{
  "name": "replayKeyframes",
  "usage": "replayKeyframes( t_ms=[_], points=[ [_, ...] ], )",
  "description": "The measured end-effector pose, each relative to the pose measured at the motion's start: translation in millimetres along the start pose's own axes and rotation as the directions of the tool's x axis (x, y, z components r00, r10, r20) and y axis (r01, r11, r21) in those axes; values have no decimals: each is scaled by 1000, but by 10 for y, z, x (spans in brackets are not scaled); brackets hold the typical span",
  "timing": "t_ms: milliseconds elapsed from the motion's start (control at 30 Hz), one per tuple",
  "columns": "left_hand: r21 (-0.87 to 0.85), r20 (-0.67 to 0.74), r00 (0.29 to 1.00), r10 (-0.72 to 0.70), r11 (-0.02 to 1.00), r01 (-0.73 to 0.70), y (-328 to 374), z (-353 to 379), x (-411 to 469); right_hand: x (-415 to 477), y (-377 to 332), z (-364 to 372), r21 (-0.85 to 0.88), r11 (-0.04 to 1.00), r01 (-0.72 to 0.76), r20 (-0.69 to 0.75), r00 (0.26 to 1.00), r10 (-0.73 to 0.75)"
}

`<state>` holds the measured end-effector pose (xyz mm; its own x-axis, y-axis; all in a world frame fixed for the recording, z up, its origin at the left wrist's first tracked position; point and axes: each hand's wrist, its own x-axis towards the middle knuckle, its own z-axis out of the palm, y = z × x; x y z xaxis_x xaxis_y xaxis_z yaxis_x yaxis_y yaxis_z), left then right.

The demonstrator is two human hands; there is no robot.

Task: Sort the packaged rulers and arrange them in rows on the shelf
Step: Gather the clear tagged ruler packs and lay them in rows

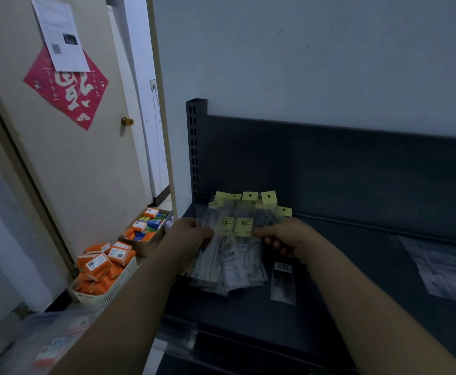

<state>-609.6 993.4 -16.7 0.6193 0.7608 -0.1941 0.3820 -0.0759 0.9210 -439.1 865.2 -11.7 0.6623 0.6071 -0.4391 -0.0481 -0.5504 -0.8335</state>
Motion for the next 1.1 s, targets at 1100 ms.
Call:
replayKeyframes(
  t_ms=[1100],
  points=[
    [-329,-157,986,-48,944,-7,-54,-184,-240,-401,169,198,-538,589,603,274,786,-554]
  ],
)
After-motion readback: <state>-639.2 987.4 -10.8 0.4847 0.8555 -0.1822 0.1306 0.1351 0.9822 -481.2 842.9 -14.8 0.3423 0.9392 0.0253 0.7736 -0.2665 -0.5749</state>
